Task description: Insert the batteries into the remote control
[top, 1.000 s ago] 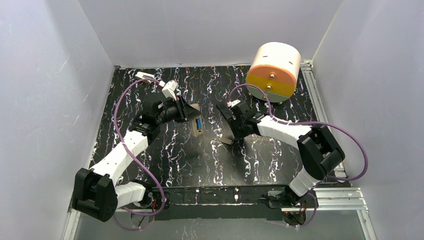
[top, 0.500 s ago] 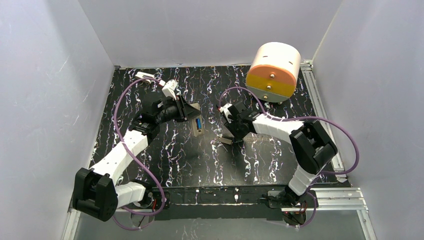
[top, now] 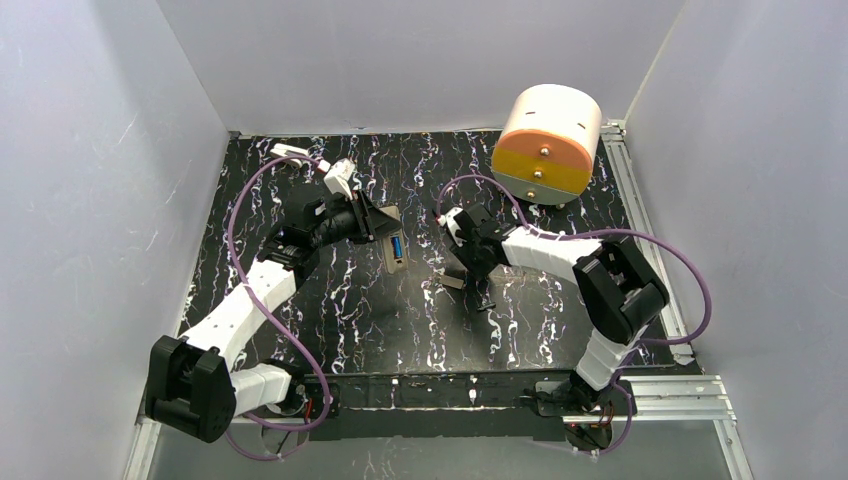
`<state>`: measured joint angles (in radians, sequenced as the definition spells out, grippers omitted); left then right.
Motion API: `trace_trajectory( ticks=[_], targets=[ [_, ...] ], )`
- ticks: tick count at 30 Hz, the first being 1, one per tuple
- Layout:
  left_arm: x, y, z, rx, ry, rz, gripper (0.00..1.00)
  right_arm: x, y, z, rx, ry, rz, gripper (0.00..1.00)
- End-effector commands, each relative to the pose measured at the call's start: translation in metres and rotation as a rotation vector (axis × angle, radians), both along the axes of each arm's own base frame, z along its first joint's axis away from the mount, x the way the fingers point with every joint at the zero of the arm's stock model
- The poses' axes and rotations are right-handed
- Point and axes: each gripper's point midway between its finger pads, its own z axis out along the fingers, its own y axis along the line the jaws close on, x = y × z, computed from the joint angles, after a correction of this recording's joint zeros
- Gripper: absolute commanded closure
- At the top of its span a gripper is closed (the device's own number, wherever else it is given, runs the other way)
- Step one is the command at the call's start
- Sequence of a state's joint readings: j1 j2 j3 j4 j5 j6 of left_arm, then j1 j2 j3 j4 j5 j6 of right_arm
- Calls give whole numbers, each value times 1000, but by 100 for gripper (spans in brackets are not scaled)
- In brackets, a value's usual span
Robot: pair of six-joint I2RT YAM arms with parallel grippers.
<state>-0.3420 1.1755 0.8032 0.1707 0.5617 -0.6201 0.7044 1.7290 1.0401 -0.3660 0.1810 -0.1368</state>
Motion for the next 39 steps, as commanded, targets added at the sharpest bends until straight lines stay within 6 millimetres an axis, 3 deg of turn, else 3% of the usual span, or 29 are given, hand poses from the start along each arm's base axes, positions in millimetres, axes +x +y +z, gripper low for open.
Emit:
trace_trajectory(
  ticks=[1, 3, 6, 8, 12, 15, 20, 25, 29, 39],
  targets=[
    [3, -1, 21, -17, -60, -15, 100, 5, 7, 9, 12, -6, -3, 54],
    [4, 0, 21, -15, -60, -8, 100, 7, 11, 20, 48, -11, -59, 52],
    [5, 2, 20, -12, -60, 4, 100, 14, 5, 55, 110, -84, -243, 43],
    [5, 3, 19, -9, -57, 10, 100, 1, -1, 67, 161, -62, -347, 40],
    [5, 3, 14, -1, -52, 13, 100, -61, -18, 51, 182, 150, -483, 38],
    [6, 4, 12, 4, -51, 15, 100, -95, -32, 44, 197, 223, -569, 36],
    [7, 4, 12, 6, -52, 18, 100, -120, -31, 60, 283, 242, -513, 34],
    [5, 5, 11, 8, -55, 20, 100, -137, -51, 47, 172, 282, -566, 35],
    [3, 3, 14, 8, -70, -3, 100, -134, -45, 39, 211, 282, -663, 38],
    [-18, -7, 40, -54, -160, -124, 100, -92, -36, 57, 434, 110, -973, 39]
  ],
)
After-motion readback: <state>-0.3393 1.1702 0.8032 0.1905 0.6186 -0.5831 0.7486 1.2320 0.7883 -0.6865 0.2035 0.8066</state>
